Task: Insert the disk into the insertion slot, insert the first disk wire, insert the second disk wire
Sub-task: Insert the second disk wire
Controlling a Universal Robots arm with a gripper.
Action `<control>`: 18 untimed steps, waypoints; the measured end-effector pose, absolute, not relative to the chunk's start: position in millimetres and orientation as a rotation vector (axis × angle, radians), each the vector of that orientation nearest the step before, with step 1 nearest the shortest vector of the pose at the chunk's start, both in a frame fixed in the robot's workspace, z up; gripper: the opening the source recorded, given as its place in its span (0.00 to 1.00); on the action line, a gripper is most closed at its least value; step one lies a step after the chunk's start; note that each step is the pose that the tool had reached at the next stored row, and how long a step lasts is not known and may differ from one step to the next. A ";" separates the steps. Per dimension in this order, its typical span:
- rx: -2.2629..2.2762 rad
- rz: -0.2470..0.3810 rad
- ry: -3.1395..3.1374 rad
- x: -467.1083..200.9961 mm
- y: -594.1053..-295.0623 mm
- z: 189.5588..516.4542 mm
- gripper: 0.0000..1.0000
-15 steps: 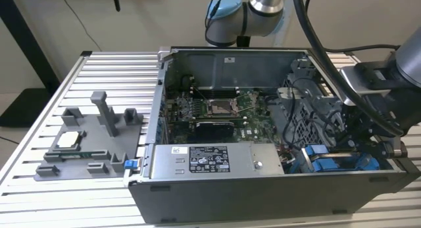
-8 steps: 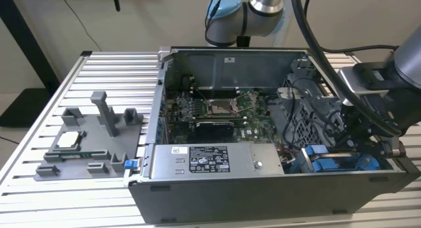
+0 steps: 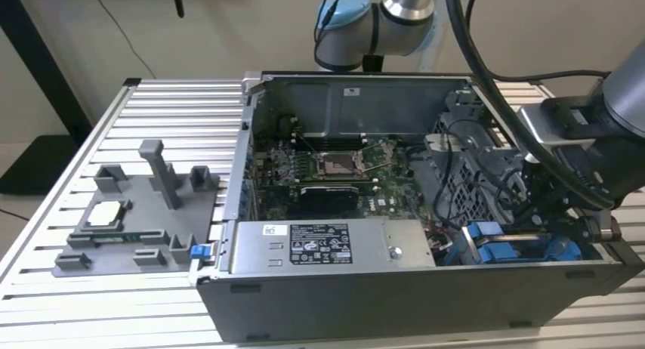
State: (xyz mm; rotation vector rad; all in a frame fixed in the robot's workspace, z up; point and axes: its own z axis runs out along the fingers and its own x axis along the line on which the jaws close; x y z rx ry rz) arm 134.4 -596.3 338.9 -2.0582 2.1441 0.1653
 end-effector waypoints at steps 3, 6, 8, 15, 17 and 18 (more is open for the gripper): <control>-2.058 0.166 2.144 134.7 -596.3 338.1 0.00; -2.059 0.165 2.144 134.7 -596.3 336.0 0.00; -2.059 0.164 2.145 134.7 -596.3 334.2 0.00; -2.054 0.168 2.146 134.8 -596.2 331.5 1.00; -2.054 0.167 2.147 134.7 -596.3 332.6 1.00; -2.055 0.166 2.148 134.7 -596.3 334.4 1.00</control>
